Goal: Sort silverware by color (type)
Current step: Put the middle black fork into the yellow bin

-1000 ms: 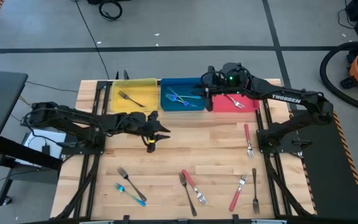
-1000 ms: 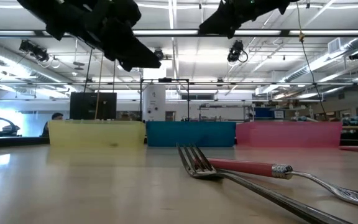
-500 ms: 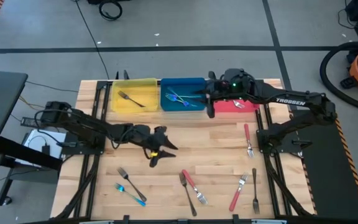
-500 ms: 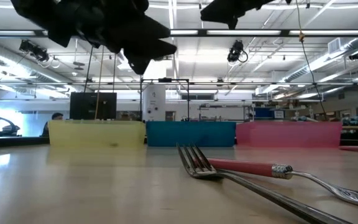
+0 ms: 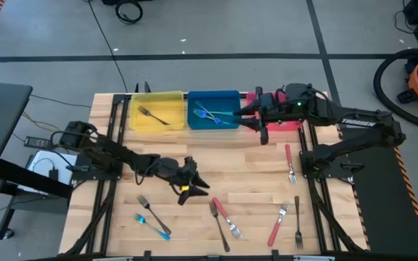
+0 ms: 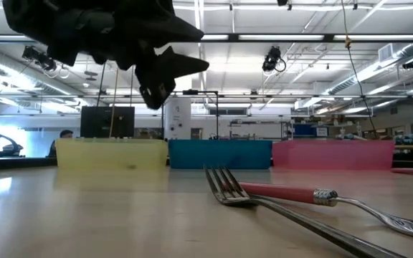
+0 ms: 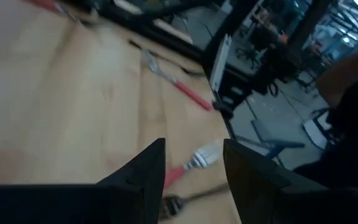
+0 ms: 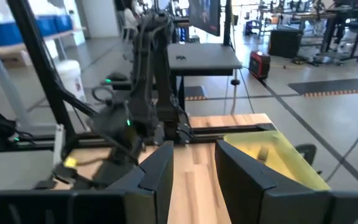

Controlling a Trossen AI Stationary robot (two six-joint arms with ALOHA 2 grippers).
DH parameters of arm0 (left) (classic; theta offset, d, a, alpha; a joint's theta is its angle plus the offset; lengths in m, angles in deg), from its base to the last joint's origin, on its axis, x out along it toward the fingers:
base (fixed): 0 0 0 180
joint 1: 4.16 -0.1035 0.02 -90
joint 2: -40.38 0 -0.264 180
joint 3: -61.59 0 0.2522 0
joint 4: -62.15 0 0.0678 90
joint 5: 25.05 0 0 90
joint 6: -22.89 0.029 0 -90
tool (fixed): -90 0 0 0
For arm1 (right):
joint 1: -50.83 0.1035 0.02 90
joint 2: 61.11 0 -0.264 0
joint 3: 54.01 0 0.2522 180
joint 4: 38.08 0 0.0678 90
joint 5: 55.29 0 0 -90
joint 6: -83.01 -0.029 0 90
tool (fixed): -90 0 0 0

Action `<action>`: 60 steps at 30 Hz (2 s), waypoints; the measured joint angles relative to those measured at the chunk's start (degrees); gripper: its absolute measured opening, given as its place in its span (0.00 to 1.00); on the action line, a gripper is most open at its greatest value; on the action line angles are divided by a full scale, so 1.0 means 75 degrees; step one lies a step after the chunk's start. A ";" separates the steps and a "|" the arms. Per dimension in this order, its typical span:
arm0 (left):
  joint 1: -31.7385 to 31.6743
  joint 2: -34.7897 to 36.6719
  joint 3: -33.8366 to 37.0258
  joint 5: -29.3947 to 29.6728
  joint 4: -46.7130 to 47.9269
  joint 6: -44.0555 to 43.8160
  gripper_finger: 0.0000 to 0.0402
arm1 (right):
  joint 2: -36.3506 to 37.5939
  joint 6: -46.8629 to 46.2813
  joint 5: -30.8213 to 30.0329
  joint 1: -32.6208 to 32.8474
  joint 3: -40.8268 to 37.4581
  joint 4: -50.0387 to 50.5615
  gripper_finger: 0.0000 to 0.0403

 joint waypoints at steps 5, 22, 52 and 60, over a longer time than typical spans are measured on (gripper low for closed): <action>0.0179 -0.0639 0.0001 0.0061 -0.0737 -0.1106 0.40 | 0.0136 -0.0291 0.0004 0.0242 0.0000 0.0087 0.31; 0.0684 -0.1912 -0.0531 0.0419 -0.0979 -0.2751 0.40 | 0.0102 -0.0322 0.0003 0.1085 -0.0006 0.0332 0.31; 0.0797 -0.2612 -0.1276 0.0886 0.0436 -0.3046 0.40 | 0.0099 -0.0290 0.0003 0.1333 -0.0006 0.0355 0.31; 0.0748 -0.2726 -0.2010 0.0659 0.1911 -0.2725 0.40 | 0.0099 -0.0311 0.0003 0.1333 -0.0006 0.0391 0.31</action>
